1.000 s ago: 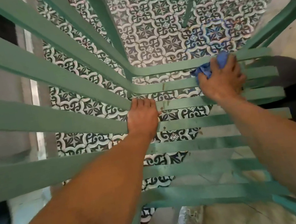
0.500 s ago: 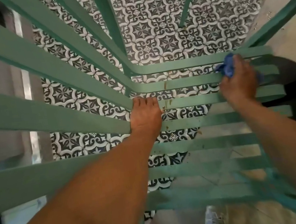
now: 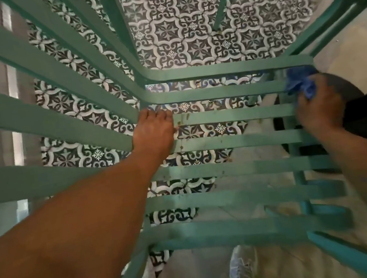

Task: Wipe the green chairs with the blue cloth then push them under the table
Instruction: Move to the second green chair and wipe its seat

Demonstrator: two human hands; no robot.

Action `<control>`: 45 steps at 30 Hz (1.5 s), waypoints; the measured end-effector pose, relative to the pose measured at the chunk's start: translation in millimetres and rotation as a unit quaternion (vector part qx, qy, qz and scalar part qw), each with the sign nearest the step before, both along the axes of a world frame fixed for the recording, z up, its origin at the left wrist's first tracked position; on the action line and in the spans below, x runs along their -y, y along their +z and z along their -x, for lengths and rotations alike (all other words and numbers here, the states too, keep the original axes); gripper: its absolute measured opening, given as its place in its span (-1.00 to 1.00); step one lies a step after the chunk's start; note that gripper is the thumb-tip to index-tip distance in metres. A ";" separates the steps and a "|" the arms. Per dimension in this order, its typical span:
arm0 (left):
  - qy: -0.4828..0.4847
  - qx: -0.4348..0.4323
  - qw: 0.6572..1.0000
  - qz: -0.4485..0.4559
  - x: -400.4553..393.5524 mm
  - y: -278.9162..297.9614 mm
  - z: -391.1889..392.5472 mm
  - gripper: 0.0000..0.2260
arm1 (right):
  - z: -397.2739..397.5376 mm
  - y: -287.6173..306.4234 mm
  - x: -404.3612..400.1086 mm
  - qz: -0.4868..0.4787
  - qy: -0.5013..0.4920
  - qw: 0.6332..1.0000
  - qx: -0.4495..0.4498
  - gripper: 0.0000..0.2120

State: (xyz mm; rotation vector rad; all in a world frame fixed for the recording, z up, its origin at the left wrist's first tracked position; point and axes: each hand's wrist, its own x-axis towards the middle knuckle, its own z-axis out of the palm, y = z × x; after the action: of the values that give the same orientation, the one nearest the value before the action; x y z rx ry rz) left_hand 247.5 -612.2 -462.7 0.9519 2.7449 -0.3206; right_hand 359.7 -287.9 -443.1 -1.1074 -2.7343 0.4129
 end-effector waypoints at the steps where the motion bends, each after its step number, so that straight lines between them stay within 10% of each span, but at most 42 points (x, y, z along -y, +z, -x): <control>1: 0.001 -0.003 1.000 -0.003 0.0 0.2 -0.4 -0.60 | -3.6 4.1 -10.1 0.009 -0.054 0.998 0.031 -0.67; 9: -0.006 0.004 1.000 0.007 -0.3 2.7 -0.7 -0.72 | 56.5 -18.2 229.7 0.156 0.250 0.953 -0.069 -0.76; 13: 0.007 0.005 1.000 0.002 0.0 0.7 -0.2 -0.69 | 27.3 -13.9 190.1 0.092 0.320 0.941 -0.057 -0.71; 21: 0.016 -0.012 1.000 -0.013 0.3 -3.7 2.5 -0.59 | -55.5 7.1 36.3 0.022 -0.059 0.997 0.033 -0.69; 27: -0.002 -0.004 1.000 0.026 -2.7 1.6 2.7 -0.74 | 30.1 -26.0 219.5 0.096 0.296 0.950 -0.034 -0.75; 31: 0.022 0.005 1.000 0.016 -3.8 4.7 5.1 -0.73 | 18.1 -20.5 186.4 0.054 0.371 0.927 0.003 -0.74; 39: 0.006 -0.013 1.000 -0.011 0.8 -4.4 5.5 -0.62 | -101.1 13.4 26.8 -0.044 0.054 0.994 0.088 -0.63; 45: -0.023 -0.009 1.000 0.012 -0.9 -4.6 8.5 -0.62 | -33.8 -7.6 263.3 0.123 0.436 0.886 0.093 -0.68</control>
State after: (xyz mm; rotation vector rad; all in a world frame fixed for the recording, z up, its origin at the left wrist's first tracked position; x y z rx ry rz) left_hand 239.0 -611.3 -467.2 1.0112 2.7330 -0.3716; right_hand 393.5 -551.2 -450.6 0.1634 -3.2795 0.8027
